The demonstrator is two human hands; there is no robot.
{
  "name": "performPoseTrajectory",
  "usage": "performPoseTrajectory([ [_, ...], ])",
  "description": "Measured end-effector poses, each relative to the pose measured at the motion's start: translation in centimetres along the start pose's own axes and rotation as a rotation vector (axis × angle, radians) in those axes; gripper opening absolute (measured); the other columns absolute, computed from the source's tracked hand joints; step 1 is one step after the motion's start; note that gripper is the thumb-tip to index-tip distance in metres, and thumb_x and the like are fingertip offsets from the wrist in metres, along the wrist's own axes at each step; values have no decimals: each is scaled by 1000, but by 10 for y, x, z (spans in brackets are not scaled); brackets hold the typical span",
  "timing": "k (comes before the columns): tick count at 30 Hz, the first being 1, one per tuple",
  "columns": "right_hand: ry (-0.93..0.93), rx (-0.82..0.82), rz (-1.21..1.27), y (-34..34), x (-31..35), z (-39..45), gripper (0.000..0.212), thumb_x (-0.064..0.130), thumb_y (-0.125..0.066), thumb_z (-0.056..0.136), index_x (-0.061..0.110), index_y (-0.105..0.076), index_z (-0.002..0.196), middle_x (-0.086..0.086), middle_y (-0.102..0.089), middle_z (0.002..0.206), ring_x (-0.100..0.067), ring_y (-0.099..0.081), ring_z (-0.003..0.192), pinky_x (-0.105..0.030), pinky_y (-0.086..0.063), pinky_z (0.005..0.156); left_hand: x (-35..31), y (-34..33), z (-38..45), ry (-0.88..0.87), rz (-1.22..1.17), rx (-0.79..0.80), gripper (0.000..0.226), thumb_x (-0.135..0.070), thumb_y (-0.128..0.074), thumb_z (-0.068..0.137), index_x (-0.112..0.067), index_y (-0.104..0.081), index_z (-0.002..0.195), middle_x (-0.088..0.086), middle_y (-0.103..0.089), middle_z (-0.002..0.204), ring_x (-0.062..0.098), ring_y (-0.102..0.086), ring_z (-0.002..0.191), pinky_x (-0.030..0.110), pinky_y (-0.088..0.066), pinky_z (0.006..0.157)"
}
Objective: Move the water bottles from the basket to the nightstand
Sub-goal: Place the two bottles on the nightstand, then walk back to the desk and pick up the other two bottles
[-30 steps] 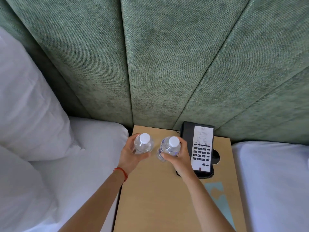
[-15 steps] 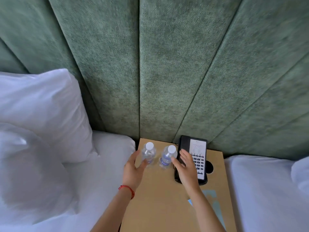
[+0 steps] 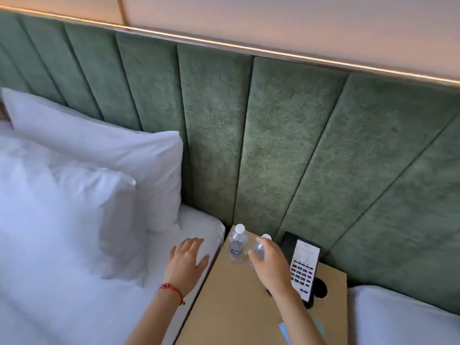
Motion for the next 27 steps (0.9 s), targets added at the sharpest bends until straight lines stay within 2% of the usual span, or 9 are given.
performPoseTrajectory([
  [4,156,44,-24,-1,13,-12,34,34,-55,88,22,-55,119,8,-57,124,-14,-52,114,-29,-45,81,3,20,-37,87,56,-70,50,-45,-40,93,-23,-36,137,-3,-39,144,18,-30,135,36,-18,112],
  [6,222,97,7,-7,23,-17,34,33,-57,88,18,-57,118,4,-59,123,-17,-52,116,-29,-44,86,6,31,-60,156,54,-133,50,-45,-41,92,-23,-37,137,-2,-41,143,19,-32,133,36,-20,112],
  [8,292,154,6,-14,39,-21,40,32,-57,88,16,-54,125,2,-57,128,-17,-48,122,-29,-39,96,14,44,-84,221,68,-183,49,-44,-43,92,-22,-39,135,-2,-43,141,19,-35,132,36,-21,111],
  [11,406,230,-9,-27,66,-31,45,33,-54,90,16,-49,131,0,-52,135,-16,-42,128,-27,-32,102,29,62,-120,322,84,-245,48,-42,-45,91,-21,-41,134,-2,-44,141,19,-34,133,38,-21,113],
  [15,530,349,-4,-48,108,-54,48,36,-52,91,17,-45,134,0,-48,139,-15,-38,131,-26,-30,104,49,86,-162,444,123,-309,48,-42,-45,92,-22,-40,135,-2,-41,143,17,-30,136,38,-19,114],
  [20,718,464,23,-72,158,-95,46,40,-46,93,21,-44,134,4,-47,140,-14,-39,129,-26,-34,102,67,113,-219,571,123,-445,46,-38,-51,90,-19,-45,132,1,-46,140,21,-36,133,40,-24,111],
  [27,953,632,32,-117,235,-191,43,39,-47,93,20,-47,131,4,-50,137,-14,-40,130,-29,-35,104,99,151,-335,808,191,-595,46,-40,-48,91,-21,-43,133,-1,-44,141,17,-34,134,36,-23,112],
])
Point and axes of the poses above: each hand's wrist, its own z-axis towards the middle knuckle, its own y-axis out of the back of the hand, x = y × z, the point moved 1 cm from there along z, towards the middle knuckle
